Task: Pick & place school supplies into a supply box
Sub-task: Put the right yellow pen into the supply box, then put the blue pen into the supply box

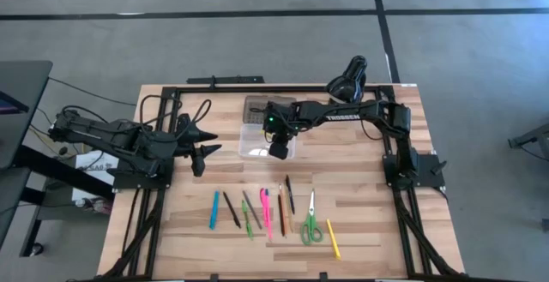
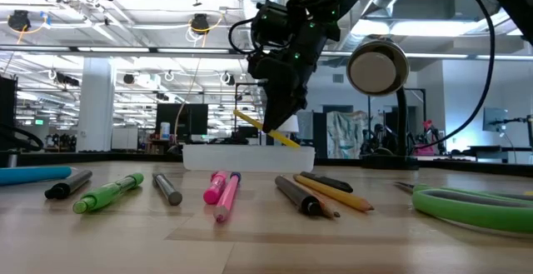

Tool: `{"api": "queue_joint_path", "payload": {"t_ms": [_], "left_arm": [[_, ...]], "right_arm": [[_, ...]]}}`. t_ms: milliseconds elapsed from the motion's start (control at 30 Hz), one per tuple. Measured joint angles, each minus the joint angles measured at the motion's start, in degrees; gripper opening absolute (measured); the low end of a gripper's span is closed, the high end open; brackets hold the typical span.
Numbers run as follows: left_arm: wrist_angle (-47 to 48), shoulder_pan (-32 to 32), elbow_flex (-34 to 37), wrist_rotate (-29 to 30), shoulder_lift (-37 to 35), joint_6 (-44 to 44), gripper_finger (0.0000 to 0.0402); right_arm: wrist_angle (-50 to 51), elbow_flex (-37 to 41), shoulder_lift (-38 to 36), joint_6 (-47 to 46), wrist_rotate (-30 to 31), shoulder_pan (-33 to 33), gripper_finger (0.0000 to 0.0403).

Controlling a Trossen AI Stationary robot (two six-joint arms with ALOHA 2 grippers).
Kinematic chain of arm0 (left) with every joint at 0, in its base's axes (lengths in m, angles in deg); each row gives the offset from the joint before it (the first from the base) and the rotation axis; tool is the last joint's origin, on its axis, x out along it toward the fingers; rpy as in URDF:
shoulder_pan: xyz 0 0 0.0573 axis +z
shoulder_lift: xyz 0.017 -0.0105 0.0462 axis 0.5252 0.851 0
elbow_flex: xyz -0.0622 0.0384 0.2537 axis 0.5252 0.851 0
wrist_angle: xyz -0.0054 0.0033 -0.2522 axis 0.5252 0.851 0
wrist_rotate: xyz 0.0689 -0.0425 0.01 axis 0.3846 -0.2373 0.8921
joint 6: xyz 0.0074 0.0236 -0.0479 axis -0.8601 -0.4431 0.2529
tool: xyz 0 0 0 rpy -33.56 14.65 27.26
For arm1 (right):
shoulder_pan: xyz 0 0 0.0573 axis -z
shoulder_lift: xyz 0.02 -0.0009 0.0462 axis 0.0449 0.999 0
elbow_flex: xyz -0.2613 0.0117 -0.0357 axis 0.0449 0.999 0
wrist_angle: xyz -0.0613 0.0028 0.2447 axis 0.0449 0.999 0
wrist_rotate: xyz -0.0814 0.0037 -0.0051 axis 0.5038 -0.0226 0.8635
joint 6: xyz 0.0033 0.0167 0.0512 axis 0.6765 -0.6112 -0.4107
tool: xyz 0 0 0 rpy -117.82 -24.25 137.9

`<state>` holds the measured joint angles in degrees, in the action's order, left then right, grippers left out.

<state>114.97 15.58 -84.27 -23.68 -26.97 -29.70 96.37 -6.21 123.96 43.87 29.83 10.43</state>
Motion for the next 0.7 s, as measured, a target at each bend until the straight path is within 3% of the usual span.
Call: {"api": "queue_joint_path", "payload": {"t_ms": [433, 700], "left_arm": [[-0.09, 0.00, 0.00, 0.09, 0.00, -0.02, 0.0153], [-0.09, 0.00, 0.00, 0.09, 0.00, 0.00, 0.0153]], "right_arm": [[0.73, 0.00, 0.28, -2.38, -0.13, 1.03, 0.0174], [0.69, 0.00, 0.28, -2.53, -0.15, 1.00, 0.0191]]}}
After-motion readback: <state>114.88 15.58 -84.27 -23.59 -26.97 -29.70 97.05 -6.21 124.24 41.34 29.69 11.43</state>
